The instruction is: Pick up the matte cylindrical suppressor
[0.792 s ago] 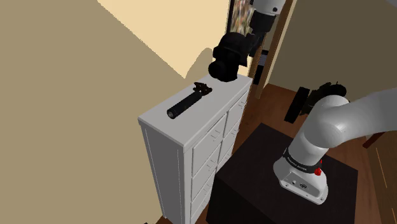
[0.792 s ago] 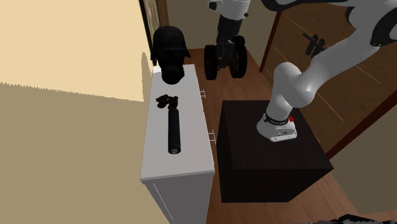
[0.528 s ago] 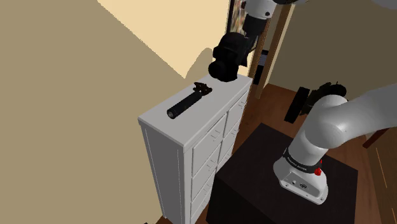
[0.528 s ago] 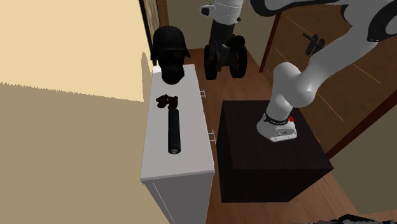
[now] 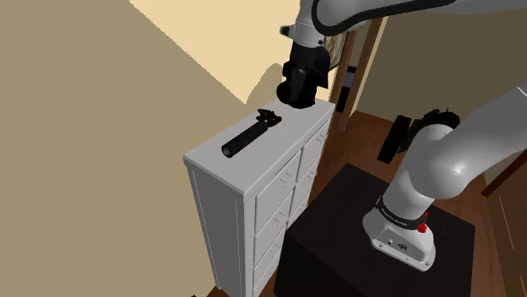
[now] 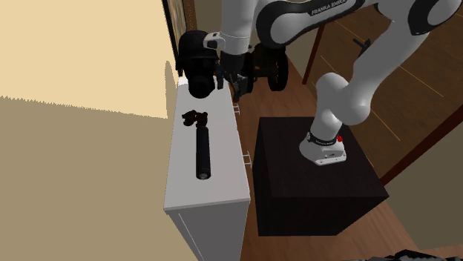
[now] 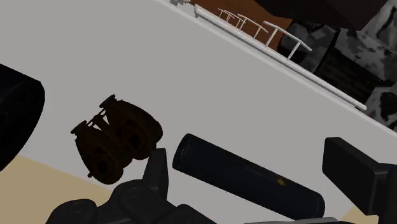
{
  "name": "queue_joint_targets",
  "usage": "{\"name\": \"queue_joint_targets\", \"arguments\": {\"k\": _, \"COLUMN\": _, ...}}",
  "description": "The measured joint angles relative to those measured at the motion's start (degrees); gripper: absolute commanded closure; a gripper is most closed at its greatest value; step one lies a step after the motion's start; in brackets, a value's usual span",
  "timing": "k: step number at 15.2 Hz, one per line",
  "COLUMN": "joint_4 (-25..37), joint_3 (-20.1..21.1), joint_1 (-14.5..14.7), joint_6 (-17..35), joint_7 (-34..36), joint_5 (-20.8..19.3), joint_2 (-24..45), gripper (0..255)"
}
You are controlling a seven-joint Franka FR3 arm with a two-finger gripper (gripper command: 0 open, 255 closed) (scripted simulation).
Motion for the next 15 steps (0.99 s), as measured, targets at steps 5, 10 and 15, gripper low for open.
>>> {"name": "queue_joint_targets", "arguments": {"k": 5, "joint_4": 3.6, "joint_3": -0.4, "joint_1": 4.3, "joint_6": 5.8, "joint_7": -12.4, "joint_5": 0.0, "joint_2": 10.0, "gripper": 0}}
{"name": "queue_joint_targets", "arguments": {"k": 10, "joint_4": 6.5, "joint_3": 0.4, "joint_1": 7.8, "joint_6": 10.7, "joint_7": -24.4, "joint_5": 0.0, "joint_2": 18.7, "gripper": 0}}
{"name": "queue_joint_targets", "arguments": {"k": 15, "joint_4": 9.2, "joint_3": 2.1, "joint_1": 10.5, "joint_6": 15.2, "joint_7": -35.5, "joint_5": -0.4, "joint_2": 26.5, "gripper": 0}}
